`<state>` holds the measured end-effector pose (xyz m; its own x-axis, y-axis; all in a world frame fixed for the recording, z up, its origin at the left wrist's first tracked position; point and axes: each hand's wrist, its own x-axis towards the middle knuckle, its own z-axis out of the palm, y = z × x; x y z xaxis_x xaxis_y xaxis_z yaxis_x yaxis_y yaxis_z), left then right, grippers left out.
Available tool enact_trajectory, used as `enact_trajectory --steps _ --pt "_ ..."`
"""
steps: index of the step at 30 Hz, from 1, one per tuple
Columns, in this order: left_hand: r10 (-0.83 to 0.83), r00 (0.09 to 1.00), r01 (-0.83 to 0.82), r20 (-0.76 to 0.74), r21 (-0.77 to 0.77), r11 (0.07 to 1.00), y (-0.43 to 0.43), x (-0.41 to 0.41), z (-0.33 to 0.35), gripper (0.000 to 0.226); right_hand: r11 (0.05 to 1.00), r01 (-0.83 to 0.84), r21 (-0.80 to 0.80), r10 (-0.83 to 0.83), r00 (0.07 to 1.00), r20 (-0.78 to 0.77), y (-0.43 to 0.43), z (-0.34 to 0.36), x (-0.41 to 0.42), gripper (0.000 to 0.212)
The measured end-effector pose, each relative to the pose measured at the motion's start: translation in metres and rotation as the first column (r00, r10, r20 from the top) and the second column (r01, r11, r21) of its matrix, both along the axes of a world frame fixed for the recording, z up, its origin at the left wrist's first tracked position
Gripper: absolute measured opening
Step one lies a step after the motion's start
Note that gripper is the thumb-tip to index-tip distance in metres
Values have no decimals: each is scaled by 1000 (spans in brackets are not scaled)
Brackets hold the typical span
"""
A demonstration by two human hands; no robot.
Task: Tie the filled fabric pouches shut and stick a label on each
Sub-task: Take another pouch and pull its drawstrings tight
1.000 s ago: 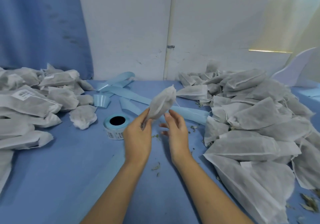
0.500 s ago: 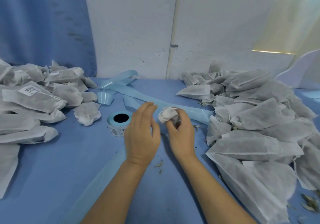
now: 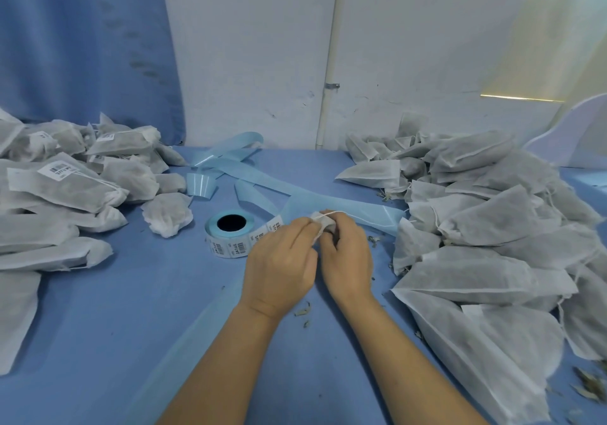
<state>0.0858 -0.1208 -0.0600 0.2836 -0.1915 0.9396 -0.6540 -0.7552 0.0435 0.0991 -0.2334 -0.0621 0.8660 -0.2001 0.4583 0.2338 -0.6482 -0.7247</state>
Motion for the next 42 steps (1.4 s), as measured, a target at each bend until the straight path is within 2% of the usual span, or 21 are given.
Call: enact_trajectory --steps 6,10,14,18,21,23,27,29,32,34,37,38,42 --pt "-38 949 20 -313 -59 998 3 0 -1 25 1000 10 15 -9 1000 -13 -1 -2 1 33" --pt "-50 916 19 -398 -83 996 5 0 -2 22 997 40 60 -40 999 -13 -5 -1 2 33" --pt "19 935 -15 -354 12 1000 7 1 -1 19 996 52 67 -52 999 -12 -8 -1 2 35" --pt "35 945 -40 -325 -10 999 8 0 3 16 996 53 67 -54 998 15 -6 -1 2 32" --pt "-10 942 7 -336 -12 1000 7 -2 0 9 981 109 161 -127 986 106 -1 -2 0 28" --pt "-93 899 73 -427 -63 995 5 -3 -4 5 971 147 191 -171 978 118 -1 -2 0 31" --pt "-210 697 117 -685 -180 977 2 0 -10 7 978 90 189 -106 991 79 1 -1 1 37" --pt "-218 691 96 -689 -212 973 3 3 -11 8 974 9 224 -19 999 41 4 -2 2 44" --pt "-221 739 80 -636 -243 967 3 4 -11 15 961 -62 271 71 997 -25 5 -4 1 48" --pt "-214 760 73 -613 -246 967 3 4 -10 14 954 -47 297 58 998 -30 7 -5 0 36" --pt "-239 761 78 -603 -281 957 3 7 -11 10 937 70 342 -62 998 -33 9 -3 -2 10" --pt "-270 754 91 -599 -311 946 3 7 -11 9 926 102 363 -92 995 -44 9 -3 -2 9" --pt "-354 695 121 -626 -383 916 0 5 -10 15 900 154 407 -104 984 -142 6 -3 0 33"
